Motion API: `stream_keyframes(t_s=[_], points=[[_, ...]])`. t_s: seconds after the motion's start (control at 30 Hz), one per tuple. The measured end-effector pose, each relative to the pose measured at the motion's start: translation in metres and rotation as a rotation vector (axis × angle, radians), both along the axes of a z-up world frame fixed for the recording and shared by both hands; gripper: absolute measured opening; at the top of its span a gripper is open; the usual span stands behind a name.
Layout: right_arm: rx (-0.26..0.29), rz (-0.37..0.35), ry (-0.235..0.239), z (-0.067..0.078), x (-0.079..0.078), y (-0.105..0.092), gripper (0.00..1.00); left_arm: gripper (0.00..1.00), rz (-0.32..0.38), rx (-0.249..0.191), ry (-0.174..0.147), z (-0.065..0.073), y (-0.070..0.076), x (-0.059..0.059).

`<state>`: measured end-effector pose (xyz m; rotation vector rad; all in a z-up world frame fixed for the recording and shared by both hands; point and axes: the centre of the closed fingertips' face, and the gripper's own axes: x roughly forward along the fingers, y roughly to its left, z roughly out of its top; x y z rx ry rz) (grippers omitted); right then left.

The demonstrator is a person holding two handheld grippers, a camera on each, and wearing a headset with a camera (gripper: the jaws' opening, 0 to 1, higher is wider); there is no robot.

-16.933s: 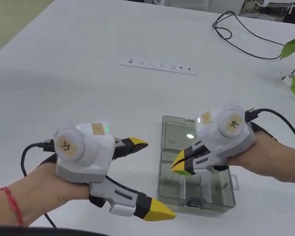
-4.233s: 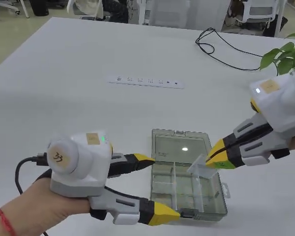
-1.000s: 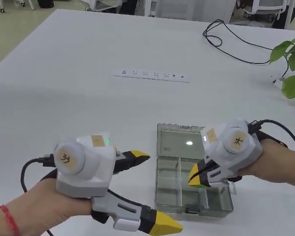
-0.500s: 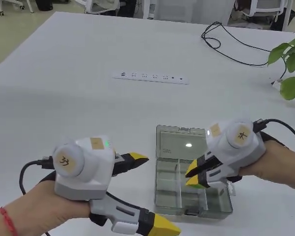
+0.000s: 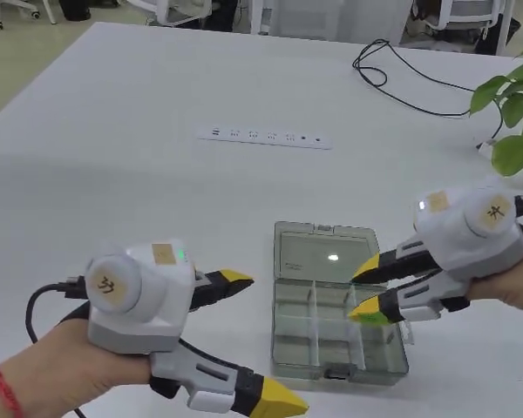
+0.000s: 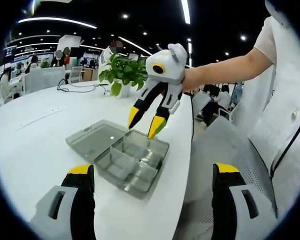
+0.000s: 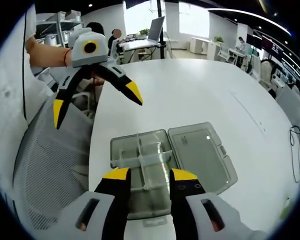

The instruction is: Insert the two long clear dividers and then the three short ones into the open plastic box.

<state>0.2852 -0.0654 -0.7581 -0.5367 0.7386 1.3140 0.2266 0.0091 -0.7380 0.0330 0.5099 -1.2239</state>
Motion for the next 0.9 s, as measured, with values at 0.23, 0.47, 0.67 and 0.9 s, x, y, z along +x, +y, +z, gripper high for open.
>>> stream_keyframes(t_s=[0.23, 0.47, 0.67, 0.9], points=[[0.011, -0.027, -0.009, 0.01, -0.008, -0.018, 0.39, 1.0, 0.002, 0.011, -0.007, -0.001, 0.002, 0.001], [-0.017, -0.055, -0.009, 0.009, -0.014, -0.051, 0.44, 1.0, 0.009, 0.015, -0.007, -0.002, 0.005, 0.0], [-0.062, -0.075, -0.01, 0.005, -0.02, -0.079, 0.46, 1.0, 0.01, 0.028, -0.007, -0.004, 0.009, 0.0], [-0.131, -0.091, -0.004, -0.006, -0.025, -0.116, 0.47, 1.0, 0.017, 0.03, -0.002, -0.004, 0.013, 0.0]])
